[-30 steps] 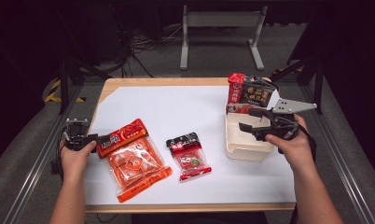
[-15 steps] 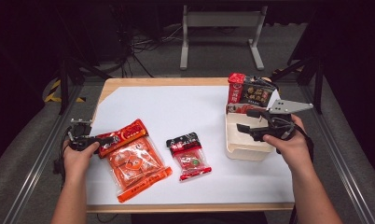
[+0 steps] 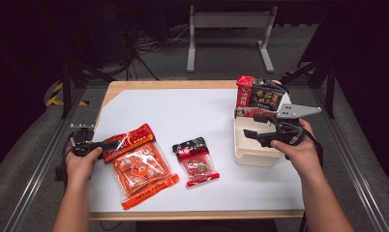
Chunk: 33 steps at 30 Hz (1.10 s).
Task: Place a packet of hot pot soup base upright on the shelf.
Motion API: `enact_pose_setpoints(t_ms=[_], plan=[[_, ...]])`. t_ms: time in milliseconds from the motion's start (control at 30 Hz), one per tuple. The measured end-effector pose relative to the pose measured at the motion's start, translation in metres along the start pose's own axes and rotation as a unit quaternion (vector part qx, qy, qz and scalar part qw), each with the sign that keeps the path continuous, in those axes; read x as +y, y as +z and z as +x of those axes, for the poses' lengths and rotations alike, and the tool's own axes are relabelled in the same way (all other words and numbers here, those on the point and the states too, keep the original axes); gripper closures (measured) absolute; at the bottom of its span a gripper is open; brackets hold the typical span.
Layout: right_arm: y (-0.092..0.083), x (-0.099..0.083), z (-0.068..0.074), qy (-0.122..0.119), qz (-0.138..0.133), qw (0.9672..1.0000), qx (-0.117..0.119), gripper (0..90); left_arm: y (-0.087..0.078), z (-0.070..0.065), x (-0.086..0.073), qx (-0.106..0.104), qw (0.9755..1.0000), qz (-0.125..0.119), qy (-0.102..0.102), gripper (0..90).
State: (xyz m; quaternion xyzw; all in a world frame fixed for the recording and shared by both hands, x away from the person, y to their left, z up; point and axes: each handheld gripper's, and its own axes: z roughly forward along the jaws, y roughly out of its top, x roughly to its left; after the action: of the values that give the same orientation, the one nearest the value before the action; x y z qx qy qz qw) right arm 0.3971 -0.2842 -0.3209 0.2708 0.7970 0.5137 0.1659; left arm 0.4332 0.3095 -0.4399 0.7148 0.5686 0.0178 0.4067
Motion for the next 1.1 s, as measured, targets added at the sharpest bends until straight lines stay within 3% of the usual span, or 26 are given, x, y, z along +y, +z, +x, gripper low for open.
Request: enact_pose_setpoints(t_ms=[200, 333, 400, 433, 667, 833, 1100], plan=[[0.000, 0.000, 0.000, 0.001, 0.001, 1.0000, 0.001, 29.1, -0.001, -0.006, 0.001, -0.007, 0.9998, 0.001, 0.016, 76.8], [0.001, -0.001, 0.000, 0.001, 0.001, 1.0000, 0.001, 29.0, 0.000, -0.006, 0.001, -0.008, 0.9996, 0.003, 0.026, 77.1], [0.001, -0.001, 0.000, 0.001, 0.002, 1.0000, 0.002, 29.0, 0.003, -0.007, 0.001, -0.031, 0.9987, 0.013, 0.039, 77.3], [0.001, -0.001, 0.000, 0.001, 0.002, 1.0000, 0.002, 29.0, 0.003, -0.007, 0.001, -0.031, 0.9987, 0.013, 0.039, 77.2], [0.002, -0.001, 0.000, 0.002, 0.004, 1.0000, 0.002, 28.9, 0.013, -0.015, 0.001, -0.005, 0.9969, 0.046, 0.063, 78.9], [0.001, -0.001, 0.000, 0.002, 0.001, 1.0000, 0.001, 28.9, 0.013, -0.014, 0.001, 0.004, 0.9968, 0.049, 0.063, 88.5], [0.001, -0.001, 0.000, 0.000, 0.004, 1.0000, 0.002, 31.5, 0.011, -0.016, 0.002, 0.008, 0.9967, 0.046, 0.067, 89.9]])
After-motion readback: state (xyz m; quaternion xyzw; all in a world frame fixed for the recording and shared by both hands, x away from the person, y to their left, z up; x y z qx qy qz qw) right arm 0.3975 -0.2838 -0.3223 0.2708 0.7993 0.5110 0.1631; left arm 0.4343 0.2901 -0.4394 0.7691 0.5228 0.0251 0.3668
